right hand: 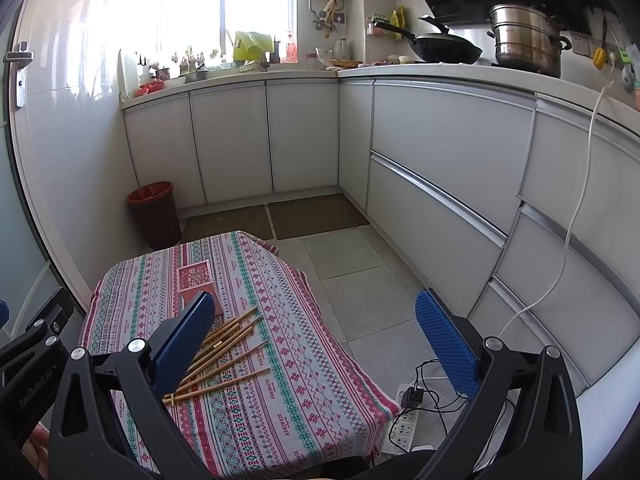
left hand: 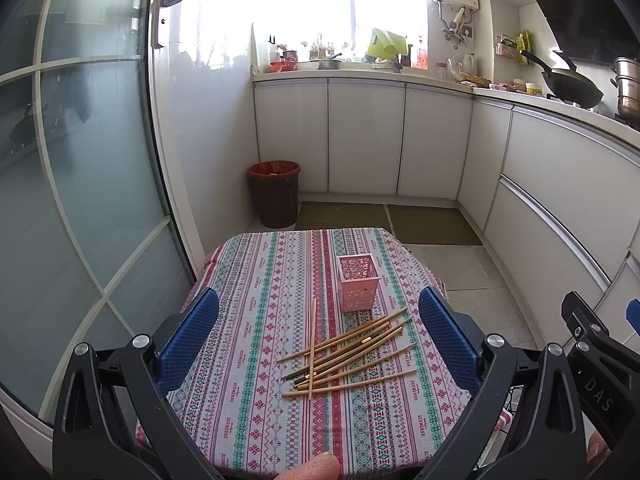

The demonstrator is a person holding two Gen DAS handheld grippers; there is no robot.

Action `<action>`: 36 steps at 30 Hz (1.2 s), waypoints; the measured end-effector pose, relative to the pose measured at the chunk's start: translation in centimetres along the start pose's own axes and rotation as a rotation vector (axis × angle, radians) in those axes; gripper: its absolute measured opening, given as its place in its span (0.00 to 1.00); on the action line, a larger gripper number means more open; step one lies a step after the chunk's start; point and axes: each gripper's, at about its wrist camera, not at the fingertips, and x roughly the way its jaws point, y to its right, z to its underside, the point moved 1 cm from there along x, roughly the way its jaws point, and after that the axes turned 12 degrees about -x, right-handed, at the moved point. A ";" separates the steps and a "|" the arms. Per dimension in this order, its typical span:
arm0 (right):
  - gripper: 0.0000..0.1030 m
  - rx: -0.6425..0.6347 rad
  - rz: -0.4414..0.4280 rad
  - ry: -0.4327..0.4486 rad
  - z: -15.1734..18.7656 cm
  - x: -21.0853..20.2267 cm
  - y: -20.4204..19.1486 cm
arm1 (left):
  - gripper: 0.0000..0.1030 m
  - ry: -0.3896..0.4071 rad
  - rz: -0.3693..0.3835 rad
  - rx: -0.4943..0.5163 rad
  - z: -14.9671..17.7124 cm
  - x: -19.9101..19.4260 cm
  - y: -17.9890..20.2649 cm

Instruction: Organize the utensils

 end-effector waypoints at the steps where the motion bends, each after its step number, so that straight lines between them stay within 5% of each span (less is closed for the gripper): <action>1: 0.95 0.000 0.000 0.000 0.0 -0.1 0.0 | 0.93 -0.001 0.000 0.000 0.0 0.0 -0.1; 24: 0.95 -0.009 -0.002 -0.007 0.3 0.5 -0.5 | 0.93 -0.018 -0.009 0.004 0.5 0.6 0.3; 36: 0.95 -0.015 -0.042 -0.101 0.7 5.1 -1.3 | 0.93 -0.169 -0.031 -0.057 0.5 6.2 -1.1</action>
